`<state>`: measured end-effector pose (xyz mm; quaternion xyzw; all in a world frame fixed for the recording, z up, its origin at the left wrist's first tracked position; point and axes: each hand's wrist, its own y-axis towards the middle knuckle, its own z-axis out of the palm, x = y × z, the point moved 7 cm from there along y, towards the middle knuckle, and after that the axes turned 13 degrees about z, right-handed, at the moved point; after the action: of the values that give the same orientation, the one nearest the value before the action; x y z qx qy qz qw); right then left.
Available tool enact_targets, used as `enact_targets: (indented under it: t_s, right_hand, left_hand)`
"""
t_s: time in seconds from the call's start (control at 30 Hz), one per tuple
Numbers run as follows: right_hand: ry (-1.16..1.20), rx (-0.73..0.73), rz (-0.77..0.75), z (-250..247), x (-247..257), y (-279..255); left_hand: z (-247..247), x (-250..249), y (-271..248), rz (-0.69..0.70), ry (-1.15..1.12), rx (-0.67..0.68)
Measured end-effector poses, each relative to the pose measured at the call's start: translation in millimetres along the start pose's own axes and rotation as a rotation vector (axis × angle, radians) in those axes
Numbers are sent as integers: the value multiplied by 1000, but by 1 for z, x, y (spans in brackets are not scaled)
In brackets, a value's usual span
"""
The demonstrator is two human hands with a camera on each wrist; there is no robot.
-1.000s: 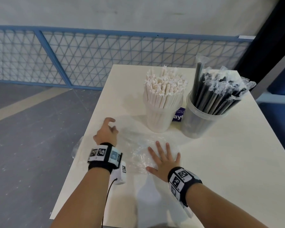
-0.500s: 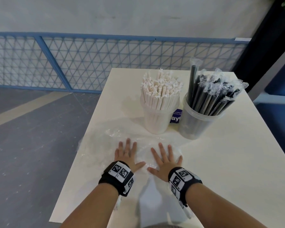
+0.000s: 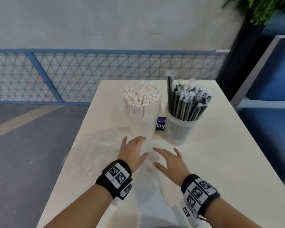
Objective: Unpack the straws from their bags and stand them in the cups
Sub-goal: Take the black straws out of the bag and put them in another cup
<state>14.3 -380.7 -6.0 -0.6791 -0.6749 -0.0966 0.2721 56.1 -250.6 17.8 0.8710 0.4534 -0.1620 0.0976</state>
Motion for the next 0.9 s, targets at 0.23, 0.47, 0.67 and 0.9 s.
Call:
enact_targets:
  t_s: [0.23, 0.47, 0.67, 0.9]
  right_hand:
    - [532, -840, -5, -138, -34, -24]
    - [697, -360, 31, -184, -57, 53]
    - [633, -84, -9, -186, -64, 92]
    - [713, -219, 39, -179, -57, 97]
  left_hand:
    - [-59, -66, 70, 110, -547, -240]
    - [-60, -69, 146, -16, -725, -148]
    - [-55, -69, 169, 44, -765, -26]
    - [-38, -54, 176, 19, -729, -210]
